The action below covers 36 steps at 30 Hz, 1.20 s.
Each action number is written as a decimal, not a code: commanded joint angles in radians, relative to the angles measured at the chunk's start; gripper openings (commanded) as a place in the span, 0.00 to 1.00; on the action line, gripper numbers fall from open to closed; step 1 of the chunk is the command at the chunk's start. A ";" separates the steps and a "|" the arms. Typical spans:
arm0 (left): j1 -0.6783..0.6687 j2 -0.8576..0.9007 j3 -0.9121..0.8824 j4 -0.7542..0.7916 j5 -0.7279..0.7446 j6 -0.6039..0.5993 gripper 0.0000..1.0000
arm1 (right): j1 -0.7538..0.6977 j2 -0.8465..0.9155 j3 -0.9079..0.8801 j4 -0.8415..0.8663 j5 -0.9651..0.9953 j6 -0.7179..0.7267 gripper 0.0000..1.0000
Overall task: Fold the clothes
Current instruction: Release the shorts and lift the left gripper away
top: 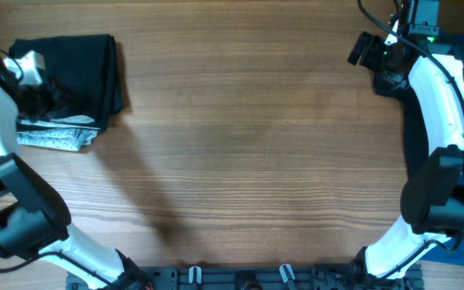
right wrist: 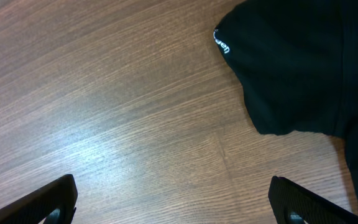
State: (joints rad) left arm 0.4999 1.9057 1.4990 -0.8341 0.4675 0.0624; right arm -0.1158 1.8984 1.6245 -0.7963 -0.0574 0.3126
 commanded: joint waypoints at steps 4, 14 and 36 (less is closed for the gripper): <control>-0.025 -0.004 -0.241 0.224 0.045 -0.052 0.26 | 0.000 0.015 -0.010 0.002 0.017 0.002 1.00; -0.175 -0.119 -0.225 0.404 0.248 -0.430 0.18 | 0.000 0.015 -0.010 0.002 0.017 0.002 1.00; -0.521 -0.151 -0.225 0.479 -0.167 -0.523 1.00 | 0.000 0.015 -0.010 0.002 0.017 0.002 0.99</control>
State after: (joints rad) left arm -0.0242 1.7649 1.2682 -0.3550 0.3111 -0.4553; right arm -0.1158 1.8984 1.6245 -0.7963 -0.0574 0.3126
